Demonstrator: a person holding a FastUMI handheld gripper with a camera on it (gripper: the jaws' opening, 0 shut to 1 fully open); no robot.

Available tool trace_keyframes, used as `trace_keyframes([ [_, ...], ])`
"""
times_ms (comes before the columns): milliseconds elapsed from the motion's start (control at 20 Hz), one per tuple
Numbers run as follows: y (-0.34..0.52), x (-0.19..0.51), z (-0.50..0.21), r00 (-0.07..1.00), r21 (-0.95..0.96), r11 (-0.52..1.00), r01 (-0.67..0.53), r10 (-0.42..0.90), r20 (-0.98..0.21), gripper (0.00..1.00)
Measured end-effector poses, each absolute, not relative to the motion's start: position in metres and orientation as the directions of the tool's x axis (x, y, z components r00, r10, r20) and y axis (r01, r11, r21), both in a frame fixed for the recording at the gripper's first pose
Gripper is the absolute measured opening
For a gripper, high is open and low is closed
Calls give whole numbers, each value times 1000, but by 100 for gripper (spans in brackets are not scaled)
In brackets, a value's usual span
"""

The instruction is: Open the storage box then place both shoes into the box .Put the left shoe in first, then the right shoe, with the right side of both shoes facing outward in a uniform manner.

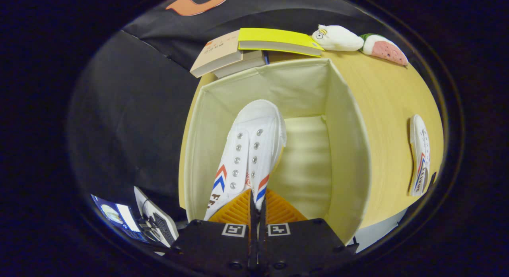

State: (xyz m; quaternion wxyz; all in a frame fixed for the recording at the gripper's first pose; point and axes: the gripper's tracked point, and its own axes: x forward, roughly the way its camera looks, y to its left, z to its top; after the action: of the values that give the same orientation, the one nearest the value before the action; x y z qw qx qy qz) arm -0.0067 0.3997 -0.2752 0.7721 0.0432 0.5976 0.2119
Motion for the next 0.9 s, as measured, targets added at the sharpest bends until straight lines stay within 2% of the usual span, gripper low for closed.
trace_keyframes([
  [300,413,0,-299,199,261,921,-290,325,-925,9],
  [400,414,5,-296,221,253,921,-298,324,-920,19],
  [450,414,6,-293,235,250,917,-312,329,-915,27],
  [500,411,7,-288,250,241,915,-323,328,-911,30],
  [650,397,3,-264,298,239,909,-340,346,-890,67],
  [800,365,-1,-230,367,242,909,-339,364,-856,77],
  [900,333,0,-206,420,227,913,-339,362,-832,78],
])
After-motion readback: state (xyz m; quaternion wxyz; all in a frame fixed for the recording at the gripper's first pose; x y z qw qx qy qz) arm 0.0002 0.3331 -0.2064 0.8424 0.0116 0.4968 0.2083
